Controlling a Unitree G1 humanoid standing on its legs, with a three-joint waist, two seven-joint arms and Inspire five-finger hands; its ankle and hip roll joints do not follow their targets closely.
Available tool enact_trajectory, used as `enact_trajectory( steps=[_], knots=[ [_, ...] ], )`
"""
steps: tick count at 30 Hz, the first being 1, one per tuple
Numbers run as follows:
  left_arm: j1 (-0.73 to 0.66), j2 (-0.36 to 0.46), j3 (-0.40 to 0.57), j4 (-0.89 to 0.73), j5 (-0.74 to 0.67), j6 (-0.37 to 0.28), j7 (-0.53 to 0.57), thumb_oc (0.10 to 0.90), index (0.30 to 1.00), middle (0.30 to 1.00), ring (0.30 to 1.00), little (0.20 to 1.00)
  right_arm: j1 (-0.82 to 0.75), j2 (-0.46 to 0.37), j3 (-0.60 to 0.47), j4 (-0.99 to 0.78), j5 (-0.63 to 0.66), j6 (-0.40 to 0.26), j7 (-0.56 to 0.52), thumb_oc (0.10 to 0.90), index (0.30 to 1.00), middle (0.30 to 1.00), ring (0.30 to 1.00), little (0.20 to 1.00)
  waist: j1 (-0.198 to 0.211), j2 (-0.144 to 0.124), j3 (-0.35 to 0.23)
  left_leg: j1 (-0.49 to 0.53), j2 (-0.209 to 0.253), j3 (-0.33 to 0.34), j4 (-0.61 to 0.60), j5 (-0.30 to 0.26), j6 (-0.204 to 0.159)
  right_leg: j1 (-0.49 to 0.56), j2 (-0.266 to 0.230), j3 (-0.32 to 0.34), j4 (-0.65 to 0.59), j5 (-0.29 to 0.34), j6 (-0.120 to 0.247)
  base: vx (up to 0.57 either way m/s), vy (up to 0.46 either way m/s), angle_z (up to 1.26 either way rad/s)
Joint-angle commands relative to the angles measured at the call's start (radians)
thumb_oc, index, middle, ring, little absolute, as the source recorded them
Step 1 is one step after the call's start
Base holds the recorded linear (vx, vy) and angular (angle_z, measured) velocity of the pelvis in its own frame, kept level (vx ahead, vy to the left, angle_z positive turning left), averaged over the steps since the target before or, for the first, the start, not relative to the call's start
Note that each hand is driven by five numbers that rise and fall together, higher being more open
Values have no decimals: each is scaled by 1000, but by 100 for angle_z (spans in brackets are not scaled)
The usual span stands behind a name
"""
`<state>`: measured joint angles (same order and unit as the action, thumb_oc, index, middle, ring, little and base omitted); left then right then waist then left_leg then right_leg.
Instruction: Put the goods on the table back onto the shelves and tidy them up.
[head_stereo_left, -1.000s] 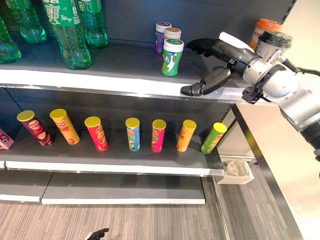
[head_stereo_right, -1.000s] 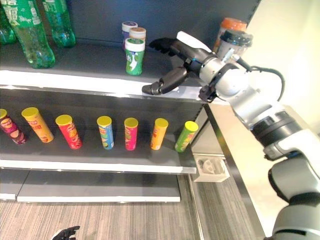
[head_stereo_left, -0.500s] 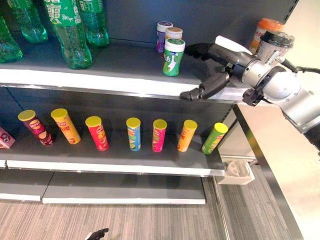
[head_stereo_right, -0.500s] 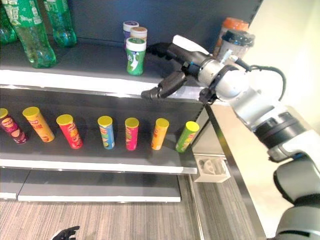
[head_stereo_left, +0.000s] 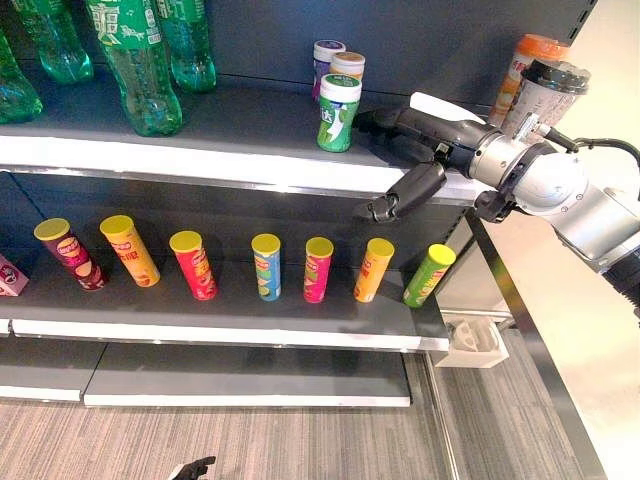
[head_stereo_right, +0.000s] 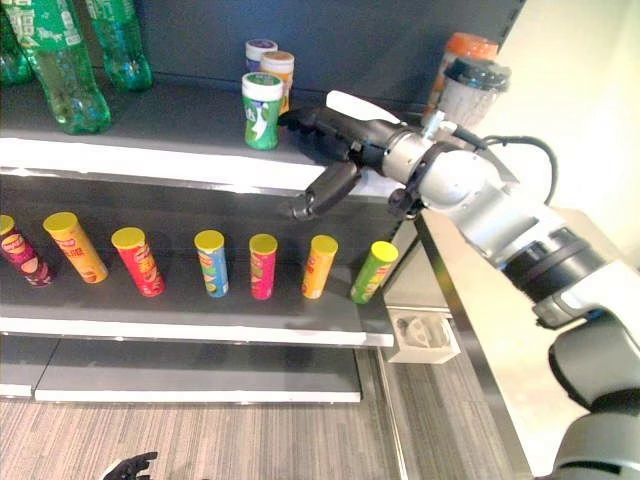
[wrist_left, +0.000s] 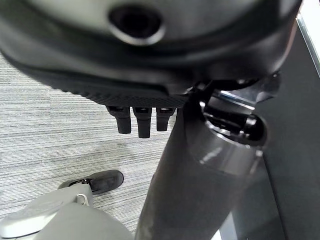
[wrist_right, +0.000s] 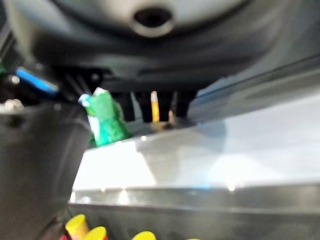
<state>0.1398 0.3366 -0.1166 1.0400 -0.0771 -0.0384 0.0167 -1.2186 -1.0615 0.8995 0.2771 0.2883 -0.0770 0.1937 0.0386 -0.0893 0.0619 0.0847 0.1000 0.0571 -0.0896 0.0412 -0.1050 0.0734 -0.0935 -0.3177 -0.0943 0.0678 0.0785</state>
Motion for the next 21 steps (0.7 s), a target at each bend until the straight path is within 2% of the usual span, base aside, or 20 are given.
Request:
enact_trajectory(
  steps=[1,4,7,11,14,21],
  knots=[
    [-39,59,-16,-1,6,-31,26,800,900,900,900,900,-161,-86,4,72,-56,-17,-80,800,900,900,900,900,34,-81,-23,22,-9,53,2,-98,-6,23,-150,-37,7,17,123,0,0,0],
    [-38,58,-11,-3,3,-32,31,800,900,900,900,900,-176,-96,-18,96,-91,-15,-113,800,900,900,900,900,29,-80,-23,23,-8,55,2,-99,-5,23,-149,-34,7,17,123,0,0,0],
    [-37,52,-1,6,-1,-33,41,800,900,900,900,900,-152,-109,-140,50,-50,-41,-182,800,900,900,900,900,18,-75,-27,25,-6,57,2,-102,-3,19,-145,-27,7,15,121,-4,7,-9],
    [-37,54,1,2,1,-34,44,800,900,900,900,900,-119,-130,-222,15,-38,-56,-224,800,900,900,900,900,16,-78,-29,26,-5,60,2,-104,-3,18,-143,-24,7,15,121,-2,2,-4],
    [-42,53,4,-2,16,-35,58,800,900,900,900,900,-35,-179,-375,-102,-28,-97,-294,800,900,900,900,900,5,-74,-32,28,-3,64,2,-106,0,13,-143,-20,7,16,122,0,0,0],
    [-43,63,2,-2,32,-40,59,800,900,900,900,900,105,-220,-560,-195,0,-139,-341,800,900,900,900,900,0,-82,-34,32,-7,66,2,-111,4,10,-144,-13,7,17,125,0,0,0]
  ],
)
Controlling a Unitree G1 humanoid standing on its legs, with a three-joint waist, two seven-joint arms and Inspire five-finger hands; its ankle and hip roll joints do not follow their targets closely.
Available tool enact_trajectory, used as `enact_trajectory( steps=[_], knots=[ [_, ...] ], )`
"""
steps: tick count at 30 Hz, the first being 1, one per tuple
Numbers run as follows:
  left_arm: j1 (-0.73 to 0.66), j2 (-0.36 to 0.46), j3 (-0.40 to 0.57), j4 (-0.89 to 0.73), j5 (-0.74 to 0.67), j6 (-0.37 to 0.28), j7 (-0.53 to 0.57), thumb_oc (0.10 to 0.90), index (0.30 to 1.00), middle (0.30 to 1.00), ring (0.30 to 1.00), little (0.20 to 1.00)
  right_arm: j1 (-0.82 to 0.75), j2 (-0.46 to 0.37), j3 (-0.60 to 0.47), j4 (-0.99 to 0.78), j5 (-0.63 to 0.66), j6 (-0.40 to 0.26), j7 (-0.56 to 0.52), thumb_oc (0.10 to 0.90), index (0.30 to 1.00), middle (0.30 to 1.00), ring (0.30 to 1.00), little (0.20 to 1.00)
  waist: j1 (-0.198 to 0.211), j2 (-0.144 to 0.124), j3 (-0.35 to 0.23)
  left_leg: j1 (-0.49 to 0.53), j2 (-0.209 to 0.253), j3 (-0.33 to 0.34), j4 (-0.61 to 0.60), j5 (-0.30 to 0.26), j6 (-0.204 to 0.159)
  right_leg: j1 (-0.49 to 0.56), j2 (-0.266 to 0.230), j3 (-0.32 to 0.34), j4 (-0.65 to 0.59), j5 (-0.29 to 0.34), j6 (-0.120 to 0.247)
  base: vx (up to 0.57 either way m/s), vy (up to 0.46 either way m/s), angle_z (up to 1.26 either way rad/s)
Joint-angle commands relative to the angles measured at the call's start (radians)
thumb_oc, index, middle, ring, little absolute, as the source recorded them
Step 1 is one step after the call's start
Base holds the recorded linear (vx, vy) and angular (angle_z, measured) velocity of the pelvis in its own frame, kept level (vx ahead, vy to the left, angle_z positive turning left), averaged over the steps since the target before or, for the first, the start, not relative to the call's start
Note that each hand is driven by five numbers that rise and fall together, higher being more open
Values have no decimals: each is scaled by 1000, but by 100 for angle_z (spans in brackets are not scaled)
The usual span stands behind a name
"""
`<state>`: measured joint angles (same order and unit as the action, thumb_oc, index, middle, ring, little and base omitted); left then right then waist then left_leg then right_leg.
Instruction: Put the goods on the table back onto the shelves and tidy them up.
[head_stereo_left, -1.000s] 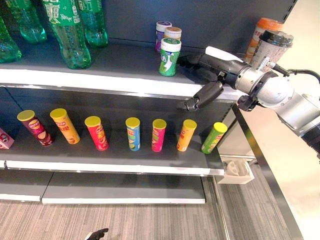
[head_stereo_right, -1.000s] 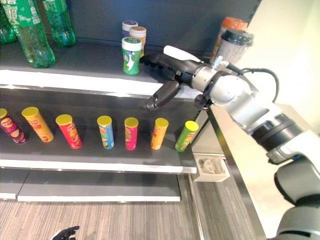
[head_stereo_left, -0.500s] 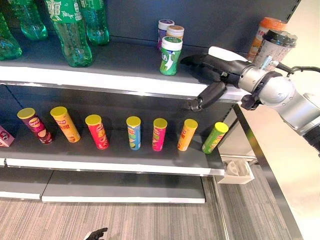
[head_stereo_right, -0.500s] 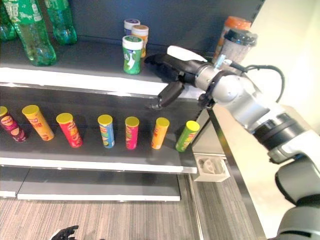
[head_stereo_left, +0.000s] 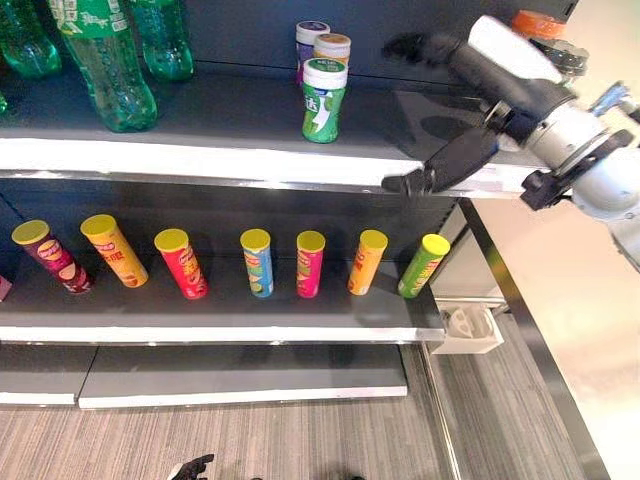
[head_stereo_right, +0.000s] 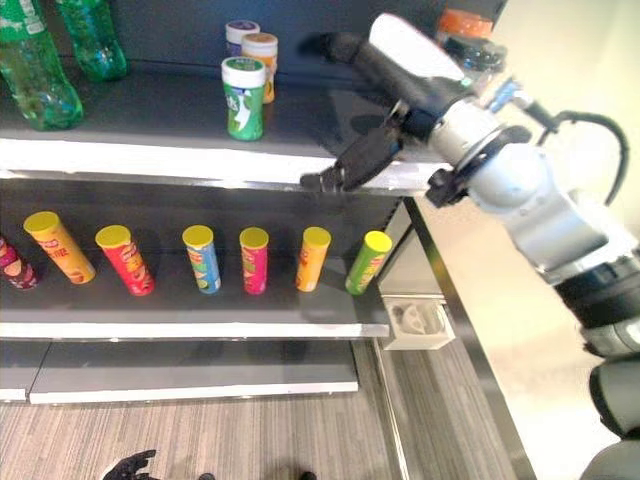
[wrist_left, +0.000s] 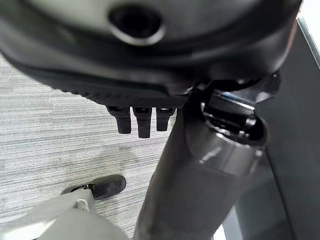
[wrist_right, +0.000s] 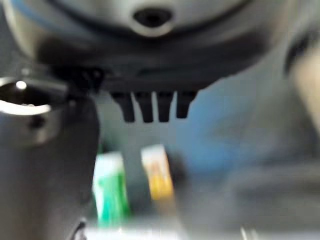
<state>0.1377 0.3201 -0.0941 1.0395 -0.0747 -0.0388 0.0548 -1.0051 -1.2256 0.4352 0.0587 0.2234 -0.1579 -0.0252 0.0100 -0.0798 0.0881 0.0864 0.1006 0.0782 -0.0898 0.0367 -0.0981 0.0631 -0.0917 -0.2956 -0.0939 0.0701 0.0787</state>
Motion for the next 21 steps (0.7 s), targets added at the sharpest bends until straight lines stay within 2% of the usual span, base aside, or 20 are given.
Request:
enact_trajectory(
  steps=[1,4,7,11,12,14,15,17,18,19,21],
  knots=[
    [-43,77,-13,8,38,-40,24,800,900,900,900,900,-54,-80,-176,-7,82,-82,-150,800,900,900,900,900,20,-92,-60,32,-7,47,3,-110,-1,17,-146,-32,7,16,125,0,0,0],
    [-41,78,-7,13,42,-41,26,800,900,900,900,900,43,-97,-289,-44,83,-99,-172,800,900,900,900,900,16,-100,-58,34,-8,49,3,-112,1,16,-147,-26,7,18,127,0,-1,-4],
    [-34,78,0,13,51,-40,24,800,900,900,900,900,180,-103,-451,-79,81,-117,-209,800,900,900,900,900,7,-104,-57,41,-14,58,3,-119,6,13,-150,-14,7,23,130,1,19,-17],
    [-30,71,4,12,61,-40,18,800,900,900,900,900,378,-54,-627,-159,112,-141,-180,800,900,900,900,900,-10,-97,-53,48,-17,69,3,-124,10,10,-152,-4,7,25,133,0,18,-16],
    [-23,67,4,-3,66,-43,8,800,900,900,900,900,489,1,-705,-199,181,-152,-126,800,900,900,900,900,-19,-90,-49,51,-18,75,3,-125,12,7,-153,-1,7,26,134,1,7,-11],
    [-22,73,-3,-7,67,-44,3,800,900,900,900,900,543,25,-742,-215,218,-162,-103,800,900,900,900,900,-14,-95,-48,52,-18,77,3,-126,12,7,-153,0,7,27,134,-10,5,-9],
    [-18,70,-10,-27,73,-51,-30,800,900,900,900,900,706,136,-776,-251,407,-147,52,800,900,900,900,900,-28,-87,-37,55,-20,92,3,-126,13,-3,-155,14,7,32,136,-24,4,-9],
    [-17,74,-12,-29,76,-53,-37,800,900,900,900,900,742,152,-781,-252,456,-141,91,800,900,900,900,900,-27,-87,-36,56,-20,97,3,-125,14,-5,-155,18,7,34,137,-19,2,-14],
    [-15,82,0,-46,82,-57,-60,800,900,900,900,900,826,187,-769,-272,526,-99,189,800,900,900,900,900,-41,-80,-29,58,-21,107,3,-124,13,-11,-155,26,7,37,137,-11,0,-26],
    [-14,83,-2,-47,82,-57,-61,800,900,900,900,900,834,189,-775,-274,529,-99,192,800,900,900,900,900,-38,-81,-30,58,-21,108,3,-125,13,-12,-155,26,7,37,137,-14,-5,-26],
    [-15,94,13,-57,86,-58,-79,800,900,900,900,900,939,217,-775,-295,565,-45,274,800,900,900,900,900,-48,-75,-23,58,-21,117,3,-124,13,-18,-155,36,7,40,139,-20,-10,-15]
  ],
)
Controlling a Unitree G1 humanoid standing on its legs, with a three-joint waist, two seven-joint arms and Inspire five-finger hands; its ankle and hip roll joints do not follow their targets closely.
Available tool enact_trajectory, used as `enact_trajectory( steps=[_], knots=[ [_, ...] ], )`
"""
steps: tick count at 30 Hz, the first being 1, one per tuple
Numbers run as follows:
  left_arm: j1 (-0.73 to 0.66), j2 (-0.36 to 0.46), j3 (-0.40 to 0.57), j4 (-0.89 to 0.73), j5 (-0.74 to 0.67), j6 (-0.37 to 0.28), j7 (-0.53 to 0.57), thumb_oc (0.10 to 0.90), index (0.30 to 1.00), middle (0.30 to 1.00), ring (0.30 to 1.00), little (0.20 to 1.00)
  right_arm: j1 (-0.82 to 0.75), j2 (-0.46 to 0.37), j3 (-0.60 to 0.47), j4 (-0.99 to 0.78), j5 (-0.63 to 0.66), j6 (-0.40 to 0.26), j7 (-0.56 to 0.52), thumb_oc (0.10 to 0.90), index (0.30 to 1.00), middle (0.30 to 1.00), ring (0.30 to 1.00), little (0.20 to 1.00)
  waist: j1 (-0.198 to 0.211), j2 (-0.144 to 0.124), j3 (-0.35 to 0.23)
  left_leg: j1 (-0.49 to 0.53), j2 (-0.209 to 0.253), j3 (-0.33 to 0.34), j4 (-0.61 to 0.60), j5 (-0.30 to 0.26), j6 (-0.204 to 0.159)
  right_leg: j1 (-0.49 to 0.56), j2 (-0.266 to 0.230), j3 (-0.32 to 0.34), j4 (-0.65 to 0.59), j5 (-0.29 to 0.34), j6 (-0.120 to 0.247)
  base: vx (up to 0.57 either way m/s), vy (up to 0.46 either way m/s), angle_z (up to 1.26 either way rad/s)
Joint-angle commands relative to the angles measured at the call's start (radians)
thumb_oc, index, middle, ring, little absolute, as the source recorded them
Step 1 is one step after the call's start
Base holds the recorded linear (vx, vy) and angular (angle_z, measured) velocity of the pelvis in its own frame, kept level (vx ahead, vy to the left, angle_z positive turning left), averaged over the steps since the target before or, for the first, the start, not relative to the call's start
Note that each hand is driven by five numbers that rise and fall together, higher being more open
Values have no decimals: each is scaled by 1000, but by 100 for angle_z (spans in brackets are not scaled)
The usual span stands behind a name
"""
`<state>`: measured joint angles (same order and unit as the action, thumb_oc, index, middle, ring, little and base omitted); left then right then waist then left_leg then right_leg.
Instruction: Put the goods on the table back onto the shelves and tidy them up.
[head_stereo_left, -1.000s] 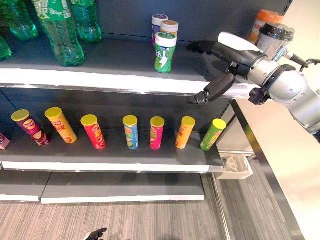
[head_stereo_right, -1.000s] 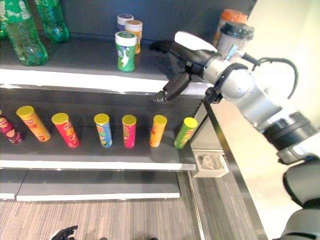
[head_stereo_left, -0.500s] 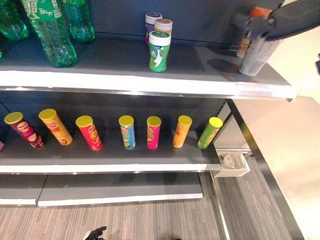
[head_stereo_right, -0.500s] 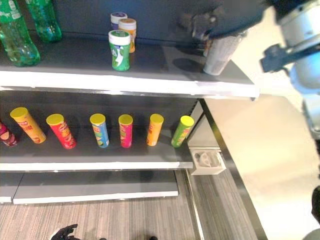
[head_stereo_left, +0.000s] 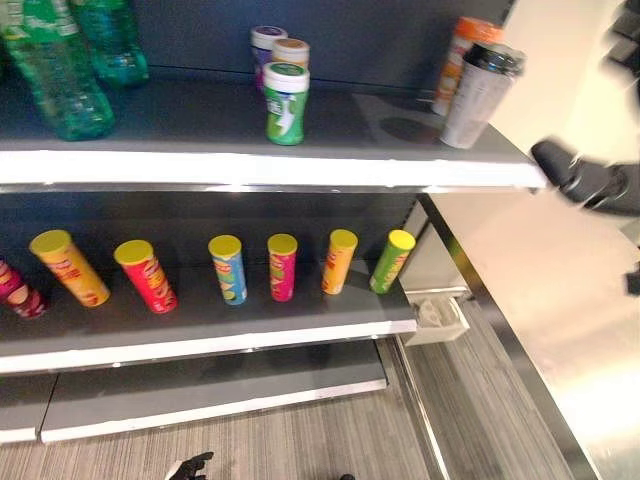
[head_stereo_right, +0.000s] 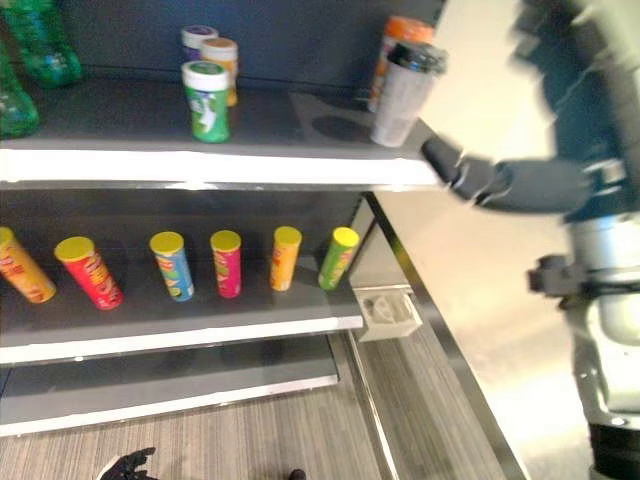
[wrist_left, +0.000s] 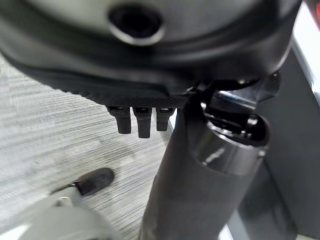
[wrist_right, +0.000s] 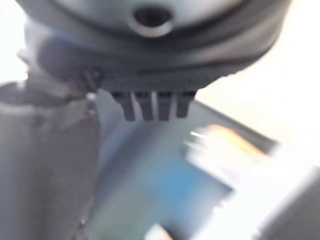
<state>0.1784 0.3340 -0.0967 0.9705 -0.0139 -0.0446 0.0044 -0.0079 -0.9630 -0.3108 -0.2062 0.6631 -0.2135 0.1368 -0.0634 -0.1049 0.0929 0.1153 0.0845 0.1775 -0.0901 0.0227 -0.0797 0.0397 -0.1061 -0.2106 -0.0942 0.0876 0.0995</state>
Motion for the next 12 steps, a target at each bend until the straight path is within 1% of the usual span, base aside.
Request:
enact_trajectory(
  steps=[1,3,4,5,6,7,8,10,11,12],
  knots=[
    [-54,81,21,4,28,-54,-38,800,900,900,900,900,-10,-32,-26,-46,131,30,153,800,900,900,900,900,21,-47,-25,30,-5,21,3,-109,-5,2,-141,-45,7,23,118,-32,-5,-5],
    [-56,87,37,-3,35,-58,-50,800,900,900,900,900,77,29,-25,-75,130,71,211,800,900,900,900,900,10,-38,-19,29,-5,27,3,-108,-5,-6,-142,-36,7,25,119,-25,-8,-19],
    [-60,88,50,-6,41,-60,-58,800,900,900,900,900,129,117,-3,-53,146,101,252,800,900,900,900,900,1,-25,-14,28,-6,31,3,-106,-3,-11,-143,-31,7,26,119,1,-24,-30],
    [-73,82,48,-7,38,-61,-76,800,900,900,900,900,171,264,75,12,167,130,278,800,900,900,900,900,-9,-7,-13,27,-7,32,3,-104,-2,-12,-147,-28,7,26,116,27,-24,-31],
    [-71,78,47,-14,33,-58,-85,800,900,900,900,900,207,299,115,39,146,144,291,800,900,900,900,900,-14,-1,-17,28,-8,33,3,-102,-2,-8,-148,-30,7,24,114,42,-35,-13],
    [-78,76,48,-19,26,-55,-104,800,900,900,900,900,257,305,171,86,74,171,315,800,900,900,900,900,-21,3,-16,27,-8,33,3,-101,-5,-6,-148,-33,7,23,113,26,-24,-11],
    [-78,76,48,-19,26,-55,-105,800,900,900,900,900,257,305,171,86,73,171,315,800,900,900,900,900,-21,3,-17,27,-8,33,3,-101,-5,-6,-148,-33,7,23,113,8,-21,-6],
    [-83,78,35,-19,33,-55,-116,800,900,900,900,900,280,299,230,139,19,182,340,800,900,900,900,900,-25,6,-16,27,-8,31,3,-99,-6,-4,-148,-36,7,22,111,1,-4,4],
    [-88,78,26,-24,37,-54,-123,800,900,900,900,900,291,294,272,185,-54,182,337,800,900,900,900,900,-26,8,-16,27,-7,31,3,-98,-8,-2,-148,-38,7,22,110,-13,-36,5],
    [-123,72,-17,-20,40,-46,-119,800,900,900,900,900,251,325,428,366,-352,151,243,800,900,900,900,900,-22,13,-15,24,-4,26,3,-95,-10,3,-145,-48,7,17,107,-18,-50,4]
  ],
)
